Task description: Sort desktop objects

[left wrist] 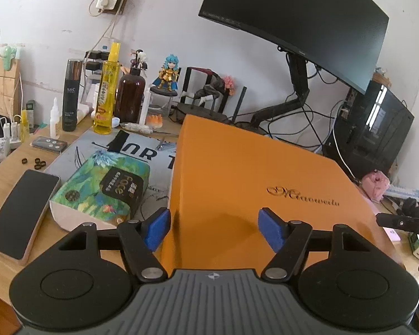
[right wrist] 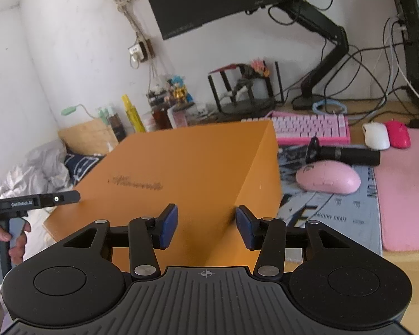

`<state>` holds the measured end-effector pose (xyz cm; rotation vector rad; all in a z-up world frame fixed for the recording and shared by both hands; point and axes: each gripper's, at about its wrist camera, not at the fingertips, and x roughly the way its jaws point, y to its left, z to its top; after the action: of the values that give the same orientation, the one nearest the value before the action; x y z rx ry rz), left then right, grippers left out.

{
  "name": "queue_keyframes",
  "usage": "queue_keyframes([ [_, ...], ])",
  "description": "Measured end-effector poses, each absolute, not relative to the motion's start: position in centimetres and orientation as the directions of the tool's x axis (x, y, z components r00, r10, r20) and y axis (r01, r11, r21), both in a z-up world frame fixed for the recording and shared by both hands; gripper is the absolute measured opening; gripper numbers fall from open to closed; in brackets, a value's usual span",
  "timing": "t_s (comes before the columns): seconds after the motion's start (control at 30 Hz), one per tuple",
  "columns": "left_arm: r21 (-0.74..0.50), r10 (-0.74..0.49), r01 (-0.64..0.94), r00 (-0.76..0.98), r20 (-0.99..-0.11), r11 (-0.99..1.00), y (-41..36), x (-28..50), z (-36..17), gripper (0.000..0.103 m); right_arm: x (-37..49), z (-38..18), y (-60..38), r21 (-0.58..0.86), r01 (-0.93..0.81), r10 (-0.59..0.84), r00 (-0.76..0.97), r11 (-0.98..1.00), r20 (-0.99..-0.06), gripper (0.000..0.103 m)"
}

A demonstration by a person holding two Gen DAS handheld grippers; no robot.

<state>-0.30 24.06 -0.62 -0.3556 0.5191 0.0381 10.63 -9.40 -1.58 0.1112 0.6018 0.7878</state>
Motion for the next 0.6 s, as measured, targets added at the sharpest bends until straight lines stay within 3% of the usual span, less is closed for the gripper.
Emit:
queue_keyframes([
  [0.13,-0.317,-0.041,-0.121,0.886,-0.461,0.941,24.8,0.5,1.0,0.077,12.3,-0.7,-8.8,0.288,-0.613,0.669,0.588,0.735,-0.454,0.051],
  [0.3,-0.269,-0.042,-0.103,0.874,-0.484,0.958,25.0,3.7,1.9,0.077,15.8,-0.7,-7.1,0.266,-0.598,0.643,0.599,0.756,-0.477,0.051],
  [0.4,-0.24,-0.061,-0.076,0.854,-0.517,0.968,25.0,5.6,1.5,0.066,16.9,-1.0,-6.1,0.235,-0.6,0.626,0.606,0.765,-0.491,0.05],
  [0.6,-0.175,-0.054,-0.051,0.836,-0.546,0.983,24.7,6.9,0.8,0.066,17.9,-1.4,-5.1,0.191,-0.607,0.609,0.615,0.771,-0.501,0.05],
])
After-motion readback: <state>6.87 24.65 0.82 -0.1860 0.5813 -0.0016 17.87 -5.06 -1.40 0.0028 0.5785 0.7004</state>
